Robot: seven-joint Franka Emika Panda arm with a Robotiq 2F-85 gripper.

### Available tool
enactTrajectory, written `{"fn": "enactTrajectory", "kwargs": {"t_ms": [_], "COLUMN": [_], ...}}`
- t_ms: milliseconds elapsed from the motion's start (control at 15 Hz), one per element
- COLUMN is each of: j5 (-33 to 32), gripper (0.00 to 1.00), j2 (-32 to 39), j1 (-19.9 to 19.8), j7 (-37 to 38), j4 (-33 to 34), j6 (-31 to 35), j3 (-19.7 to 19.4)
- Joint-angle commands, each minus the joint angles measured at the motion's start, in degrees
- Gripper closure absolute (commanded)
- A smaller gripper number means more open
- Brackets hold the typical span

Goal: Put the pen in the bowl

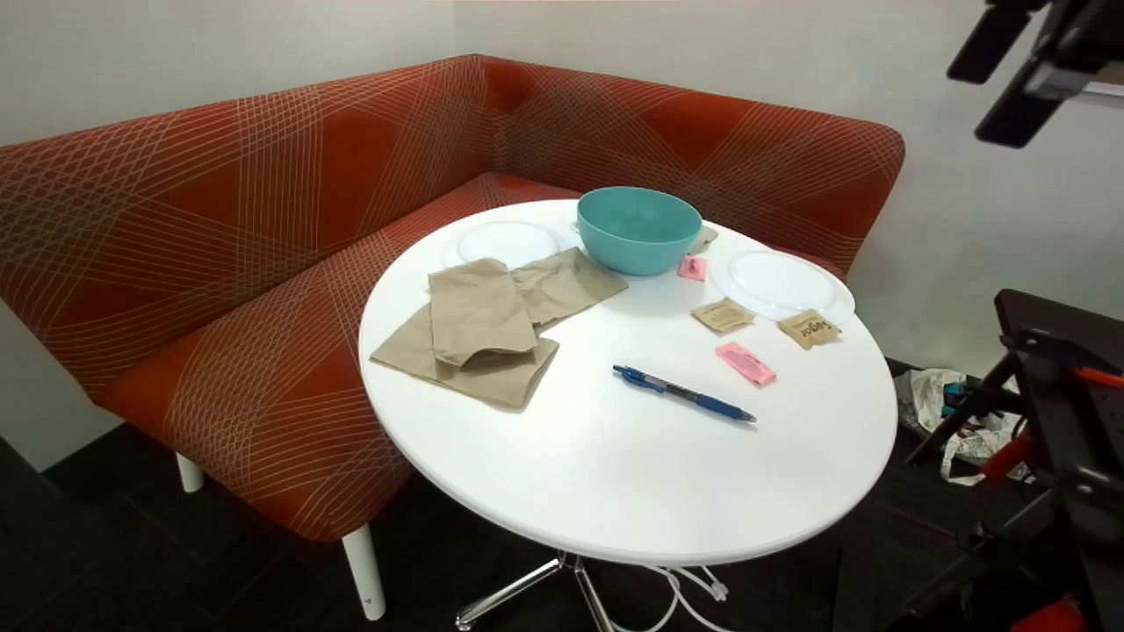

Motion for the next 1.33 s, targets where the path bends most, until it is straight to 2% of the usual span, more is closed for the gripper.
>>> {"fn": "enactTrajectory", "kwargs": {"t_ms": [0, 267, 733, 1000, 1267], "j5": [0.54, -2.22, 0.43, -0.40, -3.70], "gripper": [0.00, 0.00, 0.00, 0.00, 0.00], "j2": [6.48, 15.54, 31.11, 37.23, 41.70], "j1": [0.26, -0.46, 0.75, 2.38, 6.90], "j7": [4.44, 8.27, 4.89, 5.84, 8.35], "j4": [-0.97, 0.16, 4.60, 8.42, 12.56], "j6": [9.53, 17.01, 27.98, 28.63, 27.72], "j3": [-0.43, -0.49, -5.26, -8.19, -12.23]}}
